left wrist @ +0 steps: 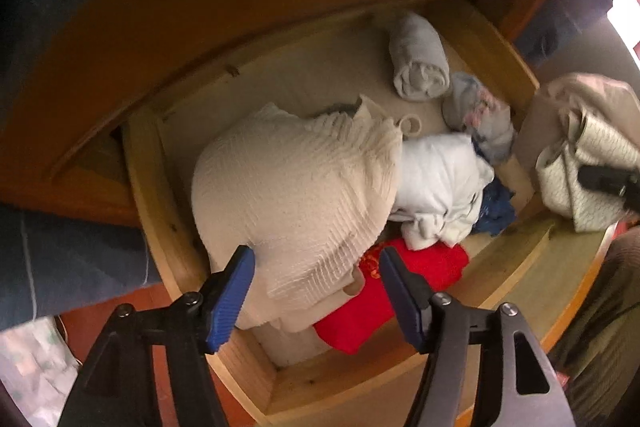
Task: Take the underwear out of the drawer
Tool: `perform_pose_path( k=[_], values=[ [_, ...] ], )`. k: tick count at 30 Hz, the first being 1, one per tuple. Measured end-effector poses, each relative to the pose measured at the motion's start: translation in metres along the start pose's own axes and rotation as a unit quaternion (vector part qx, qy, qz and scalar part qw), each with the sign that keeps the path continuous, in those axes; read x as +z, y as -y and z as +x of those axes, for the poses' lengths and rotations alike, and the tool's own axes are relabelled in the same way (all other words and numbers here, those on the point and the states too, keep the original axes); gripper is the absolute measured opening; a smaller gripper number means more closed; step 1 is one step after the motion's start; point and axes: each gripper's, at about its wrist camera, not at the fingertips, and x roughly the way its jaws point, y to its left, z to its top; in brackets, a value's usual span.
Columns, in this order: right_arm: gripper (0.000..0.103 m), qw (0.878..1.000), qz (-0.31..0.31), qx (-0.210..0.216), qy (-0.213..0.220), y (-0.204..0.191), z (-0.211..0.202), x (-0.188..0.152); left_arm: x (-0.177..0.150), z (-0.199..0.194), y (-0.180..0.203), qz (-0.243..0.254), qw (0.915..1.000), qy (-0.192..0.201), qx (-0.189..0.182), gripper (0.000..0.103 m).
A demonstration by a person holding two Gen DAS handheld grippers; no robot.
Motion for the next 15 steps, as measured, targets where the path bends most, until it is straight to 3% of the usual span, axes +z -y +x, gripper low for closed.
perform_pose_path(
  k=[6,15],
  values=[
    [0.023,1.000,-0.002,-0.007,-0.005,-0.003,0.002,0.000,0.003,0.012,0.000,0.035,0.9993,-0.006,-0.006,0.075],
    [0.023,1.000,-0.005,-0.010,-0.014,-0.006,0.006,0.000,0.005,0.024,-0.004,0.044,0.9990,-0.004,-0.001,0.076]
  ],
)
